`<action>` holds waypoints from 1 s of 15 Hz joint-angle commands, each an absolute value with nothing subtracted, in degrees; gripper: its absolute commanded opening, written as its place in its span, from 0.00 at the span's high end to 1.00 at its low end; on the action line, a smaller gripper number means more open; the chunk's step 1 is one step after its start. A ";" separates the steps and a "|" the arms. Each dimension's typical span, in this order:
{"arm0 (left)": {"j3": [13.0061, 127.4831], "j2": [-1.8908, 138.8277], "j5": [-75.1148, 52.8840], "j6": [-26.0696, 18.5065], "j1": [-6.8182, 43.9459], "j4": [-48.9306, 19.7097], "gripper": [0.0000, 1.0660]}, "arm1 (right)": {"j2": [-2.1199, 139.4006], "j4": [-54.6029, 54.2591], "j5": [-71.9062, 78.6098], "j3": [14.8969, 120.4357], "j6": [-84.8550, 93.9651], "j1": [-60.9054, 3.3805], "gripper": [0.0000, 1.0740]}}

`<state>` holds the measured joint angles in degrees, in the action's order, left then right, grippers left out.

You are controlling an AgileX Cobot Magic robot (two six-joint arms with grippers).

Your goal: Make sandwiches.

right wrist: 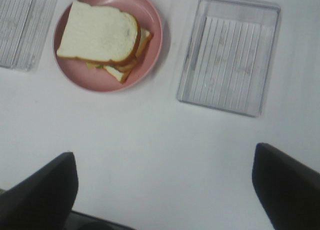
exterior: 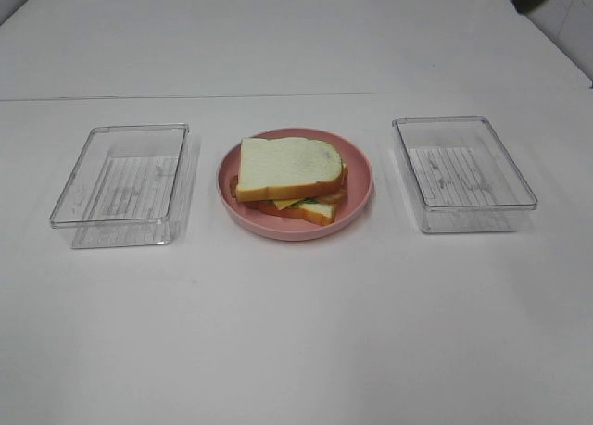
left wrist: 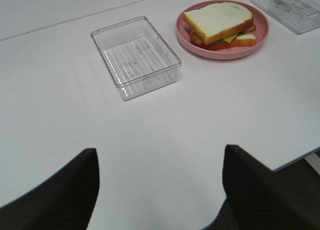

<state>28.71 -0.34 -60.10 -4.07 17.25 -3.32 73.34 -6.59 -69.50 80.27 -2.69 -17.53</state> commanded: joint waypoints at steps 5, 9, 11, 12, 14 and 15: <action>28.65 -1.60 -59.59 -4.47 17.30 -3.44 0.37 | 44.18 -5.84 -71.22 48.70 -1.32 -17.70 0.19; 28.65 -1.60 -59.59 -4.30 17.30 -3.44 0.37 | 22.17 -5.84 -67.09 33.35 2.86 -17.70 0.19; 28.65 -1.60 -59.59 -4.30 17.30 -3.44 0.37 | 15.13 -6.42 -64.86 30.88 5.50 -17.70 0.19; 28.65 -1.60 -59.59 -4.30 17.30 -3.44 0.37 | 10.54 -7.45 -63.54 30.77 8.59 -17.70 0.19; 28.65 -1.60 -59.59 -4.30 17.30 -3.44 0.37 | 7.16 -7.73 -62.45 29.74 10.08 -17.70 0.19; 28.65 -1.60 -59.59 -4.30 17.30 -3.44 0.37 | 6.53 -7.79 -61.94 29.56 9.97 -17.70 0.19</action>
